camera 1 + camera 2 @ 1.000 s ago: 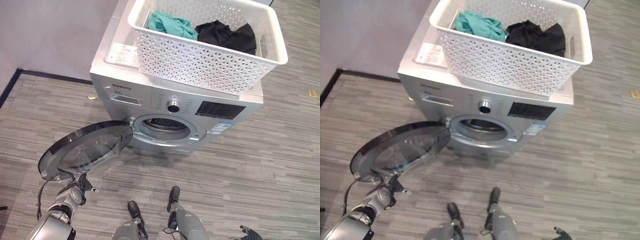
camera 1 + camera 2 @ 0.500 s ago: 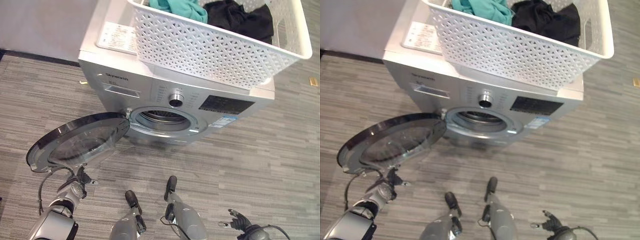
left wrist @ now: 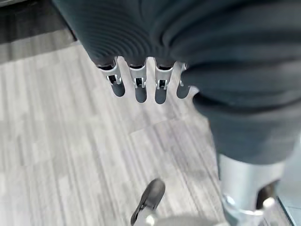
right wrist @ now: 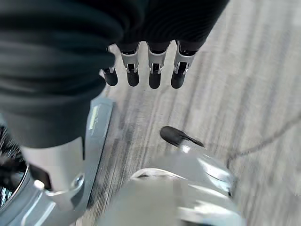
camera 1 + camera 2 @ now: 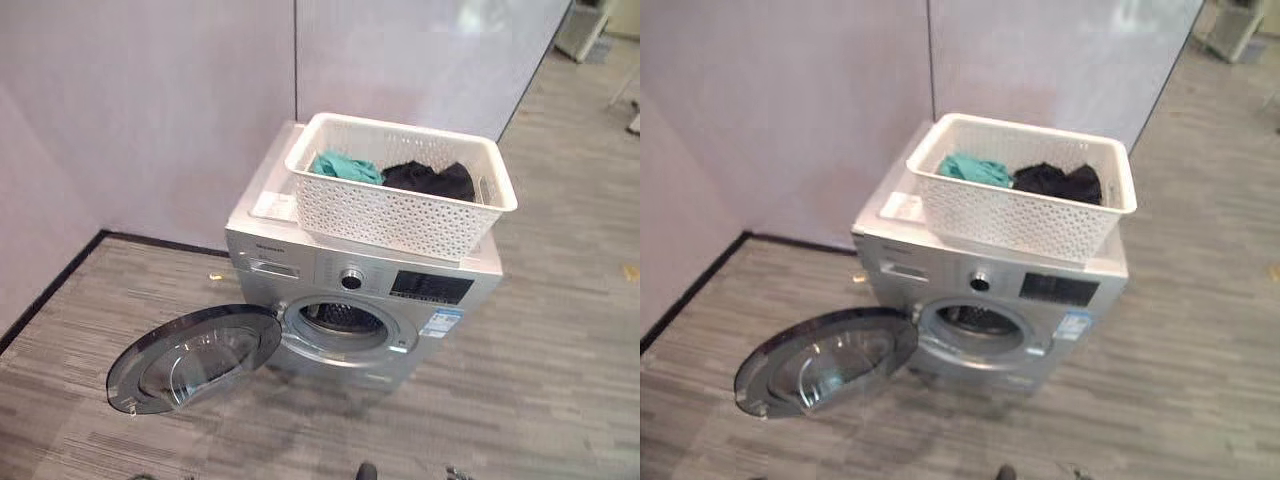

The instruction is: Grab the laundry basket,head to the washer,open it,put in the laundry and shut it.

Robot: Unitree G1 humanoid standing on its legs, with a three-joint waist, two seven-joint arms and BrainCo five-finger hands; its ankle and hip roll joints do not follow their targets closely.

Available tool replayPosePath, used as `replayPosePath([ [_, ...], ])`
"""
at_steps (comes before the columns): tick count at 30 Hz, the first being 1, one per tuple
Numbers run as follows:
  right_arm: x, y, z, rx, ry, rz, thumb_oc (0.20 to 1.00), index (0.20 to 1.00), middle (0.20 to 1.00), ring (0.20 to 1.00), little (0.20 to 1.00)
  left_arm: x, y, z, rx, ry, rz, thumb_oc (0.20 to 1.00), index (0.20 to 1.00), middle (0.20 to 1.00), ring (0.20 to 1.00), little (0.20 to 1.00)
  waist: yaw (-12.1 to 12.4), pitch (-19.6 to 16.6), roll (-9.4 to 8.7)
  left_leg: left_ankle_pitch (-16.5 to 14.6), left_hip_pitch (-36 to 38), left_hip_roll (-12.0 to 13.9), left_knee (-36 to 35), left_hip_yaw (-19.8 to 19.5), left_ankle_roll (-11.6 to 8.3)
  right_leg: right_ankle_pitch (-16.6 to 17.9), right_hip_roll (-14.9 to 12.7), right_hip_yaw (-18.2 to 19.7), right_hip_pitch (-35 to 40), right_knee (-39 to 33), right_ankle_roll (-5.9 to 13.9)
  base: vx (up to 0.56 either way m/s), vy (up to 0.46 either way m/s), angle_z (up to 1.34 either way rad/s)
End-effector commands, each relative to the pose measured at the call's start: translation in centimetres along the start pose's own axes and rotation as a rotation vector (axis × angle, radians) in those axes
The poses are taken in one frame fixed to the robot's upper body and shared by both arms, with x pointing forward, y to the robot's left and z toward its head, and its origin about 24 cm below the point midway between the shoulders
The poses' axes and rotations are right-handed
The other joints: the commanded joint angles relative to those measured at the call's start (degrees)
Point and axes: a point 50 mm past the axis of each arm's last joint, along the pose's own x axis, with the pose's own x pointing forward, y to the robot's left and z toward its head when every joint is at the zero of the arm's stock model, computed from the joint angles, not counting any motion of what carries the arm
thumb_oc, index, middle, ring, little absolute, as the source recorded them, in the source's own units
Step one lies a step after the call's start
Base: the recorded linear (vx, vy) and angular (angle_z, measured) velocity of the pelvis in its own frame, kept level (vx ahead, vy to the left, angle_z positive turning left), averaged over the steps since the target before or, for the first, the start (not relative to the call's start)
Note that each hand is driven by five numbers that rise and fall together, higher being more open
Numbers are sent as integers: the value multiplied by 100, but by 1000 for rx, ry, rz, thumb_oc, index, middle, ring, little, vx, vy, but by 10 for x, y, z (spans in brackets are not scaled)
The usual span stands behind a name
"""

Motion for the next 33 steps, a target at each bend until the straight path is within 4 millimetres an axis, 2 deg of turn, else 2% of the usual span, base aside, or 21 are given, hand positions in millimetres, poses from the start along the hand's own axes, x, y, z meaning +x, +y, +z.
replayPosePath([
  [1, 3, -3, 14, 123, -38, -6, 1000, 1000, 1000, 1000, 1000, 4, 16, 20, -33, -45, 21, 1000, 1000, 1000, 1000, 1000, 61, 242, -13, 54, -236, -196, 234, -467, -46, -248, -380, -146, 238, 317, 377, 23, -12, 19],
  [2, 1, -6, 3, 166, 4, -22, 1000, 1000, 1000, 1000, 1000, 3, 7, 15, -14, -38, -16, 1000, 1000, 1000, 1000, 1000, 73, 131, 62, 82, -181, -213, 186, -507, -49, -243, -385, -183, 319, 260, 391, 2, -4, 11],
  [8, 0, -14, -1, 223, 29, -56, 1000, 1000, 1000, 1000, 1000, 2, 0, 22, -28, -68, -41, 1000, 1000, 1000, 1000, 1000, 97, 33, 141, 126, -191, -219, 164, -610, -48, -233, -391, -242, 363, 237, 394, -20, -19, 12],
  [12, -3, -24, -6, 262, 49, -96, 1000, 1000, 1000, 1000, 1000, 2, -8, 49, -50, -169, -70, 1000, 1000, 1000, 1000, 1000, 79, -22, 242, 142, -180, -173, 195, -709, -69, -316, -338, -286, 419, 264, 337, -15, -48, 19],
  [13, 11, -7, 44, -142, 35, -56, 1000, 1000, 1000, 1000, 1000, 3, -15, 39, -312, -21, -138, 1000, 1000, 1000, 1000, 1000, 213, 95, 210, 61, -362, -48, 580, -778, 5, -593, -92, 204, 279, 608, 185, -7, -48, 15],
  [17, 11, -4, 39, -146, 49, -43, 1000, 1000, 1000, 1000, 1000, 2, -15, 28, -296, 5, -140, 1000, 1000, 1000, 1000, 1000, 234, 18, 173, 31, -346, -49, 596, -832, -3, -609, -58, 188, 343, 506, 170, 29, -5, -8],
  [24, 9, -4, 27, -115, 84, -32, 1000, 1000, 1000, 1000, 1000, 3, -6, 28, -310, -8, -114, 1000, 1000, 1000, 1000, 1000, 248, 10, 103, 19, -352, -76, 575, -911, 9, -585, -73, 149, 362, 517, 207, 12, 19, 2],
  [31, 12, -4, 47, -64, -19, -33, 1000, 1000, 1000, 1000, 1000, 4, 1, 35, -366, -45, -80, 1000, 1000, 1000, 1000, 1000, 264, 51, 79, -21, -376, -113, 615, -945, 40, -571, -123, 152, 338, 607, 251, 3, 40, 1],
  [33, 12, -3, 59, -59, -69, -36, 1000, 1000, 1000, 1000, 1000, 4, 4, 40, -392, -69, -66, 1000, 1000, 1000, 1000, 1000, 276, 83, 82, -41, -390, -133, 644, -965, 59, -562, -155, 139, 326, 663, 270, -10, 83, 1],
])
